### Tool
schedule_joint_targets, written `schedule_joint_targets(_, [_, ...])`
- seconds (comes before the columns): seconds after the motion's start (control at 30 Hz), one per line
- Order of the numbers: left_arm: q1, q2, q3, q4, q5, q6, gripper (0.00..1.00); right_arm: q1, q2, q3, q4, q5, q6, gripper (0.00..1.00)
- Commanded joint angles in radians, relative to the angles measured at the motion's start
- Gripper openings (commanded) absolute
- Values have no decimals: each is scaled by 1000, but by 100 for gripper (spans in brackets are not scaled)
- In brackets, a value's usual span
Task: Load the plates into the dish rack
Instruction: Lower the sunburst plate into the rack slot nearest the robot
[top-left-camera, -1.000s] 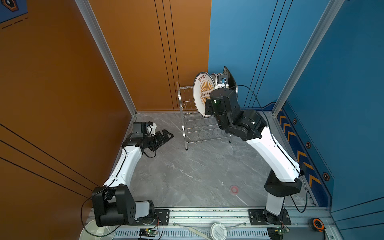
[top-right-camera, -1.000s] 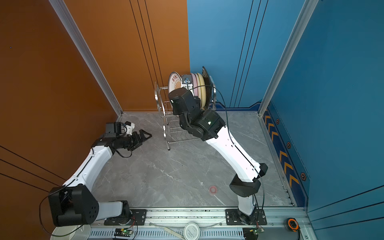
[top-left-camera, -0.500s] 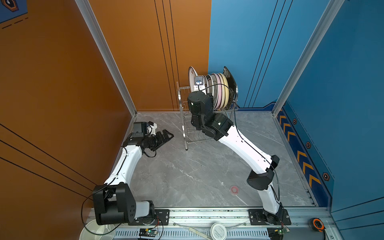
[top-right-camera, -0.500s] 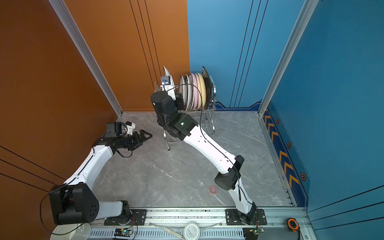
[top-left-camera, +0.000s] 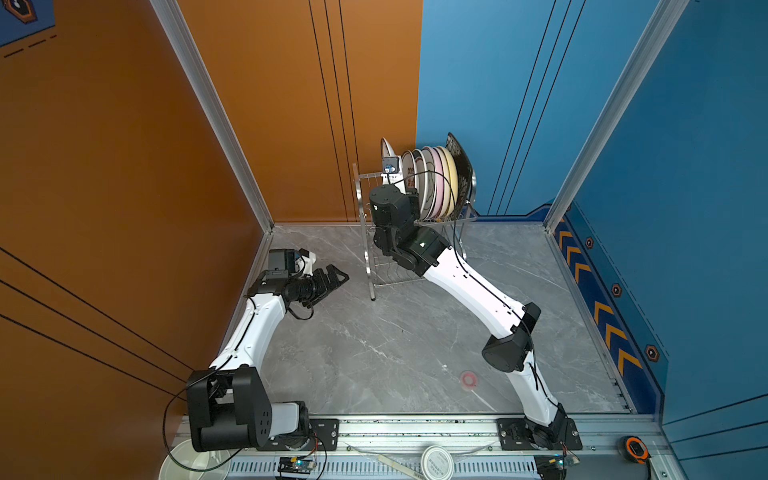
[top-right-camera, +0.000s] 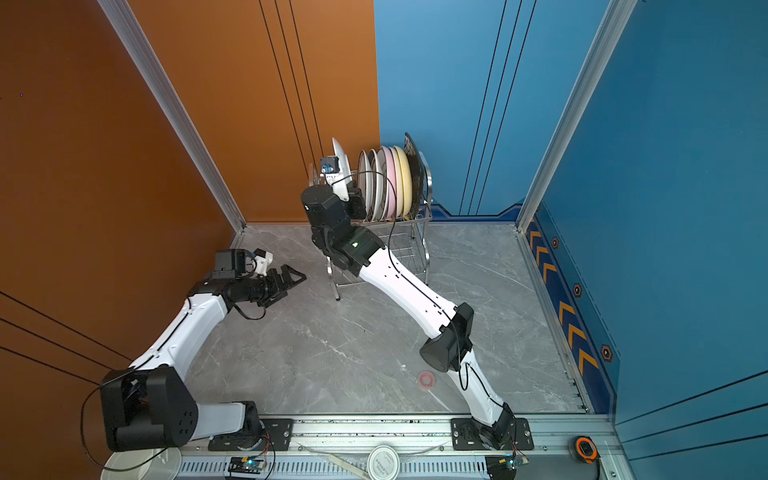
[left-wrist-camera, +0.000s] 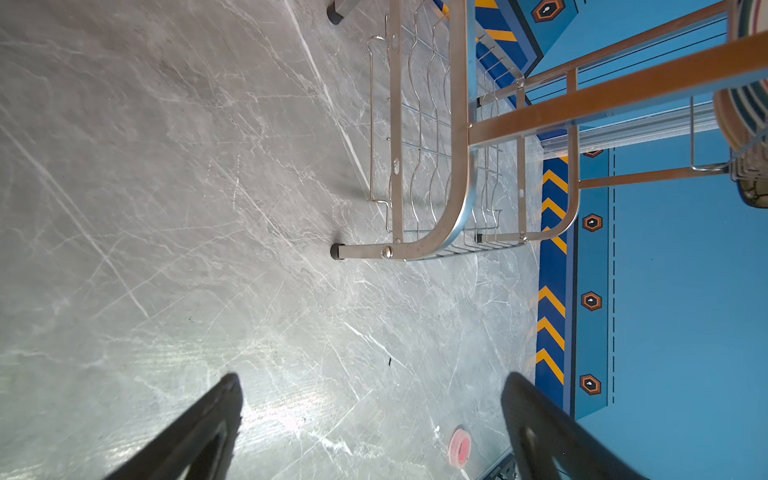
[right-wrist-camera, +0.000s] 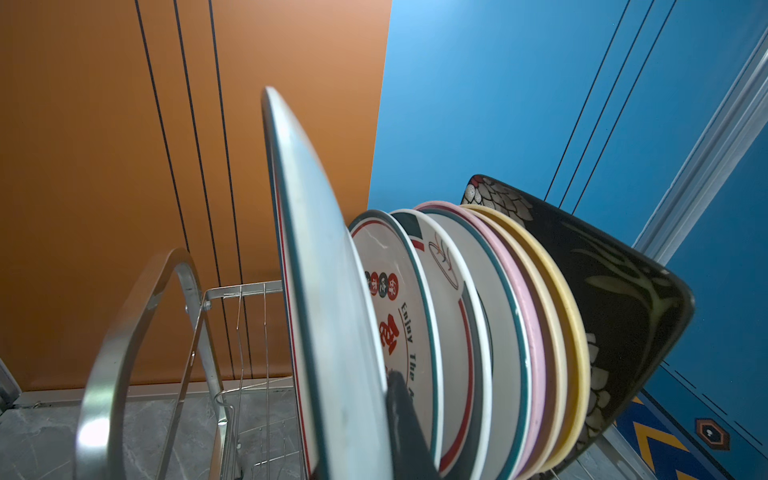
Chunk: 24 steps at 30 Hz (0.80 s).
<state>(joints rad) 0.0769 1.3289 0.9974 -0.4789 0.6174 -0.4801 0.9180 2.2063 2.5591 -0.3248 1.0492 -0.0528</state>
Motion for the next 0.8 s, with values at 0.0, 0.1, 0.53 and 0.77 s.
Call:
schedule_joint_targets(0.0, [11, -22, -17, -3, 30, 28, 98, -10, 12, 37, 66, 21, 11, 0])
schedule_joint_targets(0.1, [14, -23, -20, -4, 33, 31, 98, -14, 21, 37, 61, 7, 22, 0])
schedule_joint_targets(0.53, [26, -19, -25, 31, 61, 12, 98, -50, 49, 41, 19, -32, 96, 0])
schedule_joint_targets(0.77, [29, -14, -25, 36, 68, 11, 98, -67, 61, 40, -20, -53, 151, 0])
